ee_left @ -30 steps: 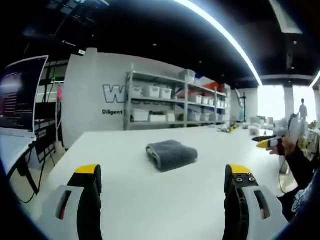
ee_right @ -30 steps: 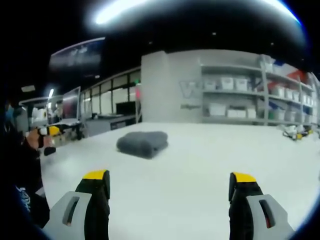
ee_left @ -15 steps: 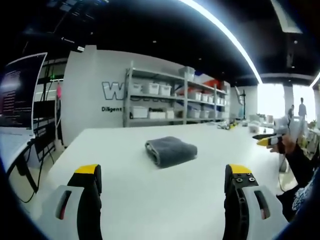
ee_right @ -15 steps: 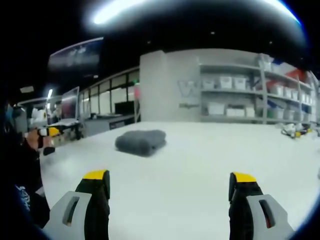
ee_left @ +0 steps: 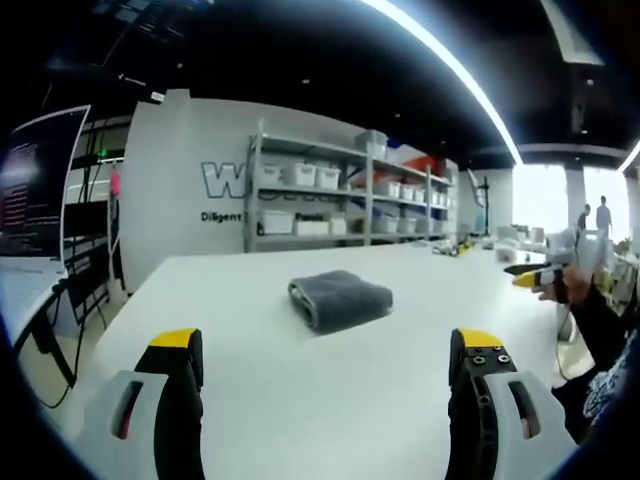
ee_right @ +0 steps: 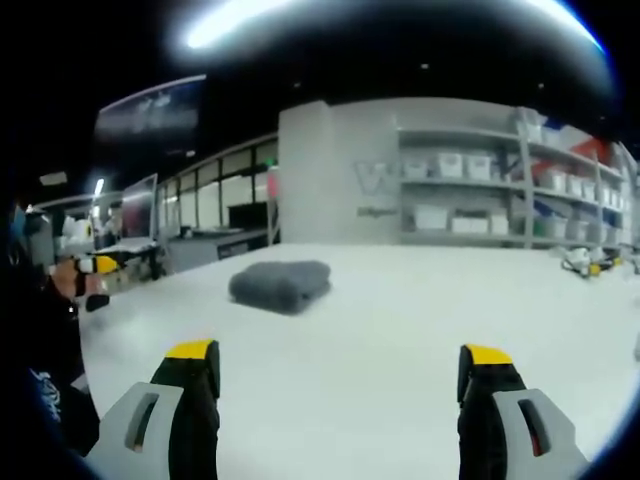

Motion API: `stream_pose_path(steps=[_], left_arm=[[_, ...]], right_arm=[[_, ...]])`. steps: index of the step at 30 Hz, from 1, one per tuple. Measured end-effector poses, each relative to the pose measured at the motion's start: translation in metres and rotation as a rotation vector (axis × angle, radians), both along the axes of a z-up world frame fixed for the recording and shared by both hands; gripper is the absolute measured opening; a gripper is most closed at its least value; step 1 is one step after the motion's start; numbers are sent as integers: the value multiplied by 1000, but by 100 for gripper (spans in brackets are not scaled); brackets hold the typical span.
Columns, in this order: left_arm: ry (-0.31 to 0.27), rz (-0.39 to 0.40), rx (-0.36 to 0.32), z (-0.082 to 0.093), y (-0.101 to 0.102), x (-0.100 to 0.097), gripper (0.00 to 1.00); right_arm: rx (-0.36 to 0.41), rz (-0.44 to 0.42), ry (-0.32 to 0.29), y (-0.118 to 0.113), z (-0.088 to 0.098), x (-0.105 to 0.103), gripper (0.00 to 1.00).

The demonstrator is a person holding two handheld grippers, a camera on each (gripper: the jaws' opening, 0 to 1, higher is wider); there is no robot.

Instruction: Open the folded towel by lifting each exposed corner and separating the folded layers until the towel lies flat within the target outline without major curled edges

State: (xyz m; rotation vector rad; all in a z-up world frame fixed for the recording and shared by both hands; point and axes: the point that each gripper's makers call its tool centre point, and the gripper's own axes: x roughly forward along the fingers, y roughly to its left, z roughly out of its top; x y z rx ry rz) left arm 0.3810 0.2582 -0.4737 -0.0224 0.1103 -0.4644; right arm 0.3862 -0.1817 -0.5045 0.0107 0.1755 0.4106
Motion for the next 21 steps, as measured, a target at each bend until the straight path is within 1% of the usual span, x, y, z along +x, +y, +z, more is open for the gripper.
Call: stream_pose_path(steps=[6,10,13,15,17,21], left_arm=[[3,-7,-1,0,-3,0,100],[11,-8,14,2,-3,4,100],[23,-18,28,4,-3,7,100],[22,-18,32,8,-3,9,100],[17,-13,31,13,-1,11,100],[29,-26,10,20,-1,18,100]], right_arm=[[3,3,5,1,-3,1,100],[-2,3,9,0,-3,3,100],[-4,4,2,0,3,6,100],[-5,10,-12,2,8,8,100],[-6,20,-10,5,11,10,100],[-50,13,3,3,17,17,100]])
